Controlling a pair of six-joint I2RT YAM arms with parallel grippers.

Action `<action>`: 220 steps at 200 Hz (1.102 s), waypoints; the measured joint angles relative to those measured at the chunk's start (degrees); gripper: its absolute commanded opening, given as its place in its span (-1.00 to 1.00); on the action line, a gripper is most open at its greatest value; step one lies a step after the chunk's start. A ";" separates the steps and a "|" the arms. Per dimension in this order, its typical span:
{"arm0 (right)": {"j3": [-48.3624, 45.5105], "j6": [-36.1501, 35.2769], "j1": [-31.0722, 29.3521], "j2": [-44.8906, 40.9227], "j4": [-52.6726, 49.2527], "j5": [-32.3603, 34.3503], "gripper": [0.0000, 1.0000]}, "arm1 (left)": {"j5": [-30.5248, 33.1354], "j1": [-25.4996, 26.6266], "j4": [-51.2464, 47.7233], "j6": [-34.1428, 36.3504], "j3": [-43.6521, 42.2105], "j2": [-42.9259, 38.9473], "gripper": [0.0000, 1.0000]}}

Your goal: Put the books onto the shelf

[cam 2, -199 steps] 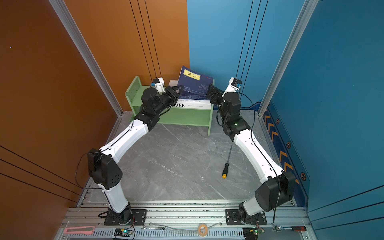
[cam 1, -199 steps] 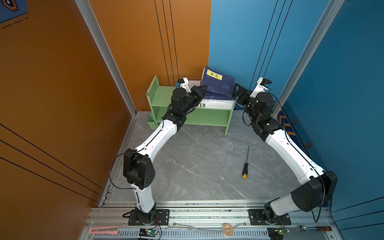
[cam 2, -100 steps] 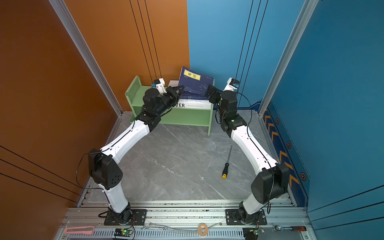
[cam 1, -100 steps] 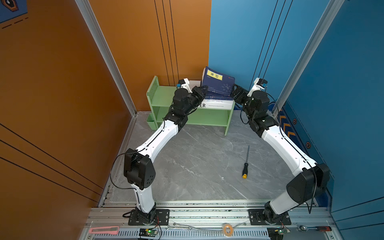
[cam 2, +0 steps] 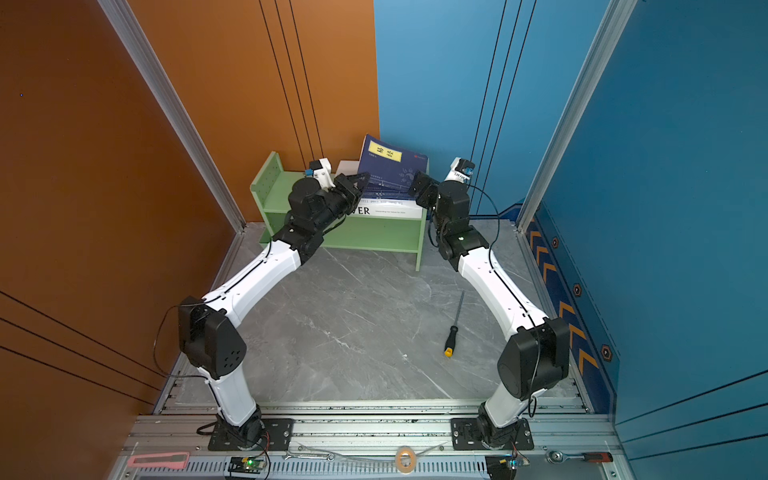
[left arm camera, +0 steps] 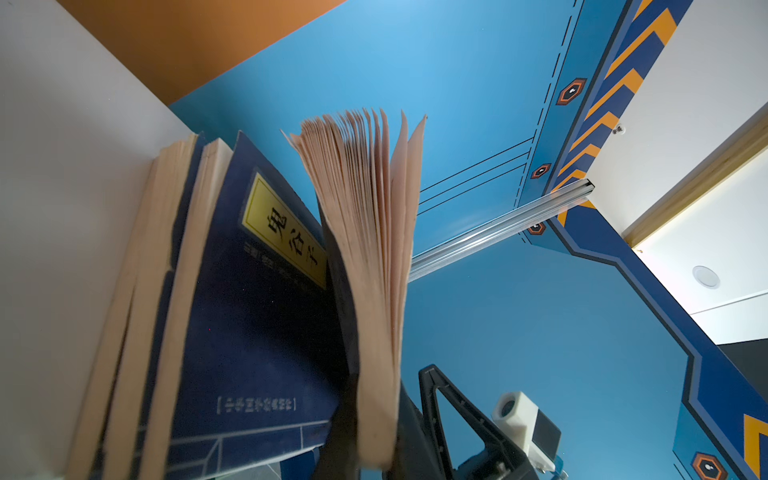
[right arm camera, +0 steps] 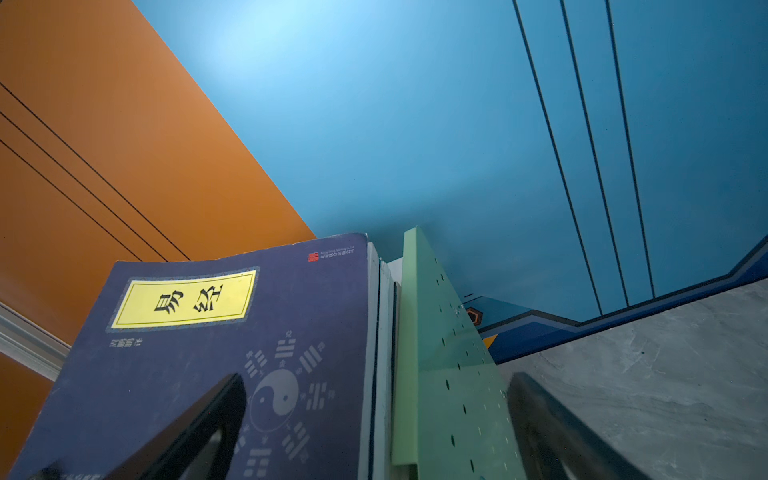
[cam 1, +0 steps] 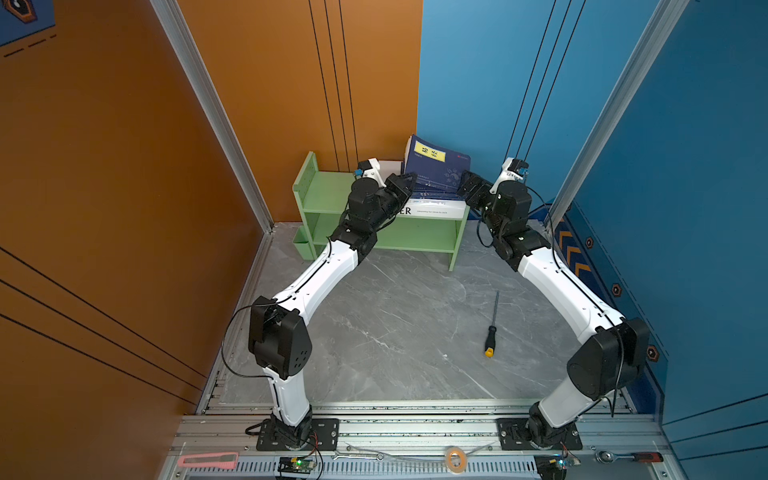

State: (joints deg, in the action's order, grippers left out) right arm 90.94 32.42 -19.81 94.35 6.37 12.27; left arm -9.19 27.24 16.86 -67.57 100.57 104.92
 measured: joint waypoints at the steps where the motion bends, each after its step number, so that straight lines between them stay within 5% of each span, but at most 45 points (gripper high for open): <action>1: 0.00 0.00 0.00 0.02 0.00 0.00 1.00 | 0.02 0.00 0.00 0.00 0.00 0.00 -1.00; 98: 0.26 -0.02 0.02 2.60 -0.83 0.02 0.93 | 0.68 0.59 -0.50 0.13 -0.11 0.00 -0.94; 162: 0.87 -0.02 0.02 3.45 -0.81 0.31 0.86 | 1.75 0.52 -2.14 0.72 -0.72 0.00 -0.42; 220: 0.87 -0.04 0.02 3.65 -0.85 1.14 0.89 | 2.03 -1.68 -5.14 2.32 -2.01 -1.46 -0.30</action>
State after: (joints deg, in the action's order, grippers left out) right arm 91.81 32.38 -19.79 98.00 5.52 13.41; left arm -7.16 25.56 11.73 -65.25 98.56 103.46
